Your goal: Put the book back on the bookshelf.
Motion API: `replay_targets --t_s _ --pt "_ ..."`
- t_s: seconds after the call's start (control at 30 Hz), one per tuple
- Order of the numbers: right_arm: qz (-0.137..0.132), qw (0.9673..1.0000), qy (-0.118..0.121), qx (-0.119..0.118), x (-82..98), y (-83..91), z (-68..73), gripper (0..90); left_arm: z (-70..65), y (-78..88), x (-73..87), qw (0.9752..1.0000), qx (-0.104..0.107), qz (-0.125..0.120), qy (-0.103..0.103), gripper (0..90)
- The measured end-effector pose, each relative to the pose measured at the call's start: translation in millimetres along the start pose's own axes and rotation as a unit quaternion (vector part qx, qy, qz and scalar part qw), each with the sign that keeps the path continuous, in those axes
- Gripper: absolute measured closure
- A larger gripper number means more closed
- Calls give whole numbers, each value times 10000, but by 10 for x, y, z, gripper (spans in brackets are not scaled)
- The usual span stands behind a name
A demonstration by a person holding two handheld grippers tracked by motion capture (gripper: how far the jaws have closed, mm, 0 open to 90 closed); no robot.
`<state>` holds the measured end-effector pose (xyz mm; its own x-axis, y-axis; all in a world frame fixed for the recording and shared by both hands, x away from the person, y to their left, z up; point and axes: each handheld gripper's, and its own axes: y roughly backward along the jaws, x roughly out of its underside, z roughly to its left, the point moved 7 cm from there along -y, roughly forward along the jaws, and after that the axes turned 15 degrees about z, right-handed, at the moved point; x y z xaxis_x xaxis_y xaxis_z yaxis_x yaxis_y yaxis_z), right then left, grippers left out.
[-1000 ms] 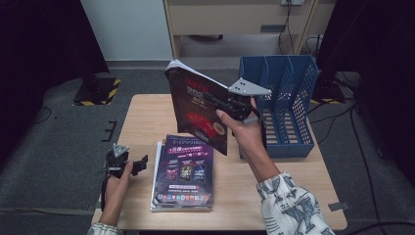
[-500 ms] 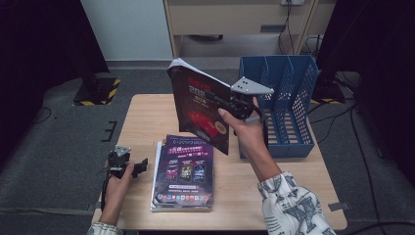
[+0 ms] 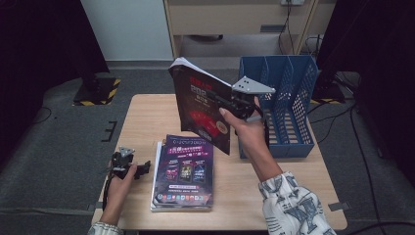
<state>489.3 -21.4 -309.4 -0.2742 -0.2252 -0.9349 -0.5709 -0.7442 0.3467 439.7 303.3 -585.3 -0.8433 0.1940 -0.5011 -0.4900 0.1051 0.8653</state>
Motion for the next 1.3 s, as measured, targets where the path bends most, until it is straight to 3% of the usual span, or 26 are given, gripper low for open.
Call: replay_targets --t_s 1.3 --pt "-160 9996 -226 105 -65 383 -133 862 -20 -7 0 10000 15 3 -42 40"
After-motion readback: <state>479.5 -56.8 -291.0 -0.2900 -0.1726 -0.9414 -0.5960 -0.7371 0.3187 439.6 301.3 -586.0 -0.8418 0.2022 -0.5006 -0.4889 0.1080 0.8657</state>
